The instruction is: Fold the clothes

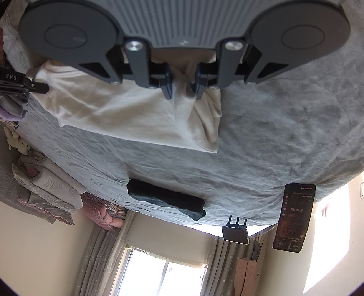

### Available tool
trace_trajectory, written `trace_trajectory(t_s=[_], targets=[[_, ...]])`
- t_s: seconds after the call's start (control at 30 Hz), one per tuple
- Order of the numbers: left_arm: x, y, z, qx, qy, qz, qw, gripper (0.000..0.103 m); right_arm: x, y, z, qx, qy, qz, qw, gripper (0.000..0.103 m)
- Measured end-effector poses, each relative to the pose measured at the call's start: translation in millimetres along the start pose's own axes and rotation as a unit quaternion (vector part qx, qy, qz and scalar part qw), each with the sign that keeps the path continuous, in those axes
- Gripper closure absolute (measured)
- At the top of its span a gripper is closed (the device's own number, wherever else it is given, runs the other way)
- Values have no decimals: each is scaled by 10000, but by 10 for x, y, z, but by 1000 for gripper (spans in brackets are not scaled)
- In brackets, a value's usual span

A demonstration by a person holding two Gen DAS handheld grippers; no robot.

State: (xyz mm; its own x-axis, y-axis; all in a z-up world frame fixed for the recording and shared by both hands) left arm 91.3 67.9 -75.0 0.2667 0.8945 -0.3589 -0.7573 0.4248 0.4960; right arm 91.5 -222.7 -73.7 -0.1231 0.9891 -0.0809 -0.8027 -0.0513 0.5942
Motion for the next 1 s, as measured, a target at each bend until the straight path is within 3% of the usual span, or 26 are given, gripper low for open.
trace_trajectory(t_s=[0.27, 0.47, 0.7, 0.8, 0.9, 1.0], targets=[[-56, 123, 87, -217, -50, -26, 9997, 87, -56, 129, 70, -180, -161, -5, 9997, 94], [23, -7, -84, 274, -143, 210, 9993, 86, -43, 23, -42, 20, 33, -109, 9999, 94], [15, 45, -28, 59, -525, 535, 9972, 61, -19, 19, -47, -12, 133, -166, 9998, 90], [8, 120, 62, -233, -642, 669, 9954, 53, -31, 50, -24, -60, 134, -200, 9997, 81], [-81, 135, 132, -422, -726, 588, 9947, 51, -91, 122, 57, -236, -34, -259, 9994, 73], [-181, 145, 198, -595, -807, 480, 9938, 50, -132, 190, 156, -478, -252, -251, 9982, 71]])
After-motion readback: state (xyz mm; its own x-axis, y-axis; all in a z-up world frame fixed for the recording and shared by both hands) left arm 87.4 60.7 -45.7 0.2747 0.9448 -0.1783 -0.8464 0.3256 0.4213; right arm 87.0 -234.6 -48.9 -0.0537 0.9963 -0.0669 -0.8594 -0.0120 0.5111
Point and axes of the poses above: each gripper's, at about its wrist camera, not at the fingertips, and y roughly against the way its jaws point, x to its left, z to its top, the point moved 10 cm from there along -y, roughly the way its jaws point, and after that the axes turned 12 degrees about -z, right-handed, at the moved point
